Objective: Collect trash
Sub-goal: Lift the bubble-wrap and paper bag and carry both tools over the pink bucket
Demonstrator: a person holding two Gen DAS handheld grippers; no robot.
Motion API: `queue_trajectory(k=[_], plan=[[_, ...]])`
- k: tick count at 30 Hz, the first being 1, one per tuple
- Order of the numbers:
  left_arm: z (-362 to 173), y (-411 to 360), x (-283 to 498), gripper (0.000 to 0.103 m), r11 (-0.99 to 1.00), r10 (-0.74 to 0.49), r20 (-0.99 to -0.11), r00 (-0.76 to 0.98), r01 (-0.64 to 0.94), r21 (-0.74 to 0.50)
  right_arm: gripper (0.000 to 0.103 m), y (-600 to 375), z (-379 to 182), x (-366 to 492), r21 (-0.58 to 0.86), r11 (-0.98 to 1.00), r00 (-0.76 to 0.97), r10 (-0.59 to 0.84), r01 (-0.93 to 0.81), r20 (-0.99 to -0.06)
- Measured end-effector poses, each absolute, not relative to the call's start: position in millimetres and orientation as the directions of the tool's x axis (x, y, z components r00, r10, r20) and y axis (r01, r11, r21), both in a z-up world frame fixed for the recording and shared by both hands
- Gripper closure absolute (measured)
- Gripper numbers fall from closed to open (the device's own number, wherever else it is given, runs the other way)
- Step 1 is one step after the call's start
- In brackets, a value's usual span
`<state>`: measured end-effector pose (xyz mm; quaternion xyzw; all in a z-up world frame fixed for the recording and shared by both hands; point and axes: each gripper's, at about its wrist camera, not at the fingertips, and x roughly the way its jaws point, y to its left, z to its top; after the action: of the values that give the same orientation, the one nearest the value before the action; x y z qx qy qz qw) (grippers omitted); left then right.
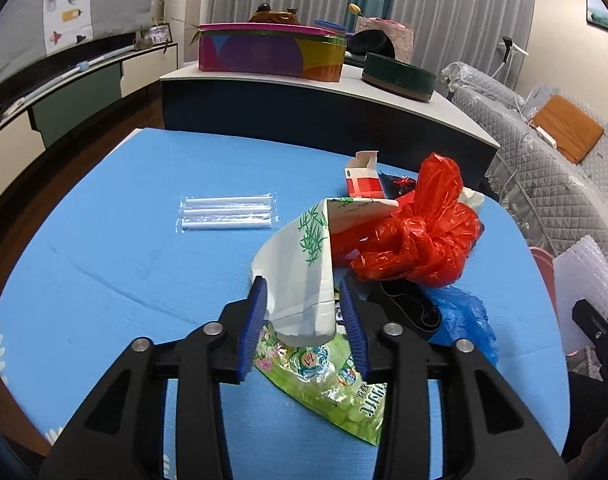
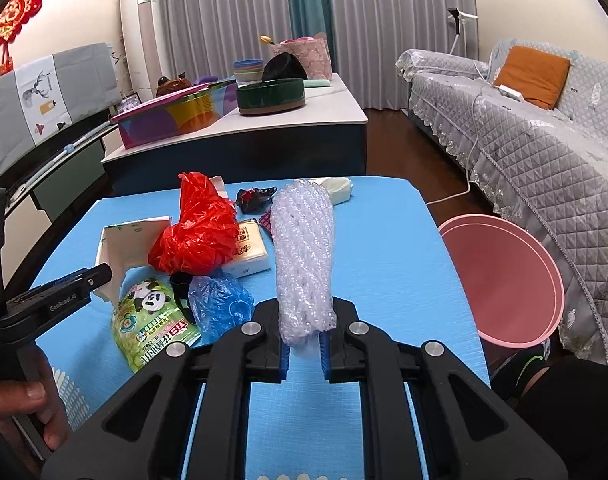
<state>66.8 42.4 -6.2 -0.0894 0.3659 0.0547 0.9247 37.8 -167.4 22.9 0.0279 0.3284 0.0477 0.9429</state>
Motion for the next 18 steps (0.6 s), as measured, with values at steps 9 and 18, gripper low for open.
queue_trajectory(k=[9,18], plan=[[-10.4,34.4,80.5,0.091,0.984,0.077,-0.695,0.715,-0.165,-0.061,0.091,-171.9,17.9,43.6,0.091,0.994,0.769,0.108,-0.065,-0.63],[14.5,35.2,70.6,0.092,0.981,0.099,-0.632,0.769,-0.183,-0.068,0.091,-177.2,27.1,43.3,0.093,0.994,0.785,0.104,-0.06,-0.611]])
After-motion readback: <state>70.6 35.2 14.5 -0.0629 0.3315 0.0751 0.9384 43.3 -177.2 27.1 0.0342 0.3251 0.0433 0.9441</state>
